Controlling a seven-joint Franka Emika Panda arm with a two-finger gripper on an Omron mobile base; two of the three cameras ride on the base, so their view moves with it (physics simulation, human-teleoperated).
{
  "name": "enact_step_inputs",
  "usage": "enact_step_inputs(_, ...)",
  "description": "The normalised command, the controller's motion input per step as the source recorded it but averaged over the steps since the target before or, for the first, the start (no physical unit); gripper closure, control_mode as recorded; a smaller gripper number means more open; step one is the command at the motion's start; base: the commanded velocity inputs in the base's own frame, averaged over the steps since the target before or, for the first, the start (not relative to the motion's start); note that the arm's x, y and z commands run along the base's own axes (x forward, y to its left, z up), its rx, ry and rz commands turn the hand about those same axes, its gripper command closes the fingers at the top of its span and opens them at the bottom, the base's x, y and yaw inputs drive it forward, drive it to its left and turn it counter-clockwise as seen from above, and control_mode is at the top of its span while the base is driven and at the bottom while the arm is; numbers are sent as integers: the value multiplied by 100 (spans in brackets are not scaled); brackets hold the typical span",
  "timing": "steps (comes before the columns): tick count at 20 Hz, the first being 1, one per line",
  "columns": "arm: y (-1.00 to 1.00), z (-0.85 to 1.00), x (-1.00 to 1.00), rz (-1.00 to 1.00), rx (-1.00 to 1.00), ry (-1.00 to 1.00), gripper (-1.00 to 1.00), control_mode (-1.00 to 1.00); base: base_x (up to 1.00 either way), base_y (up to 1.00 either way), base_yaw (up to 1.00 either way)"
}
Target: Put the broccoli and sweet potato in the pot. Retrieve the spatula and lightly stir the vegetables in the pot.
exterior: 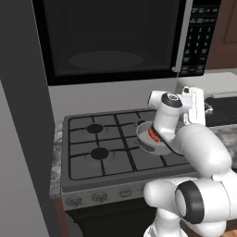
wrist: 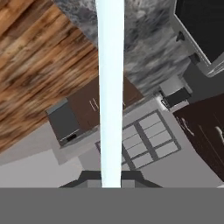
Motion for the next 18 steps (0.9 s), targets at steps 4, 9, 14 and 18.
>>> enact_step_inputs(4,0,7,0,0,0,-15,100,-100,0,0,0)
enact_step_inputs(9,1,0,2,0,0,-24,100,-100,0,0,0)
enact_step_inputs(14,5,0,-5,0,-1,-16,100,-100,0,0,0)
enact_step_inputs(18,0,0,-34,0,-1,0,100,-100,0,0,0)
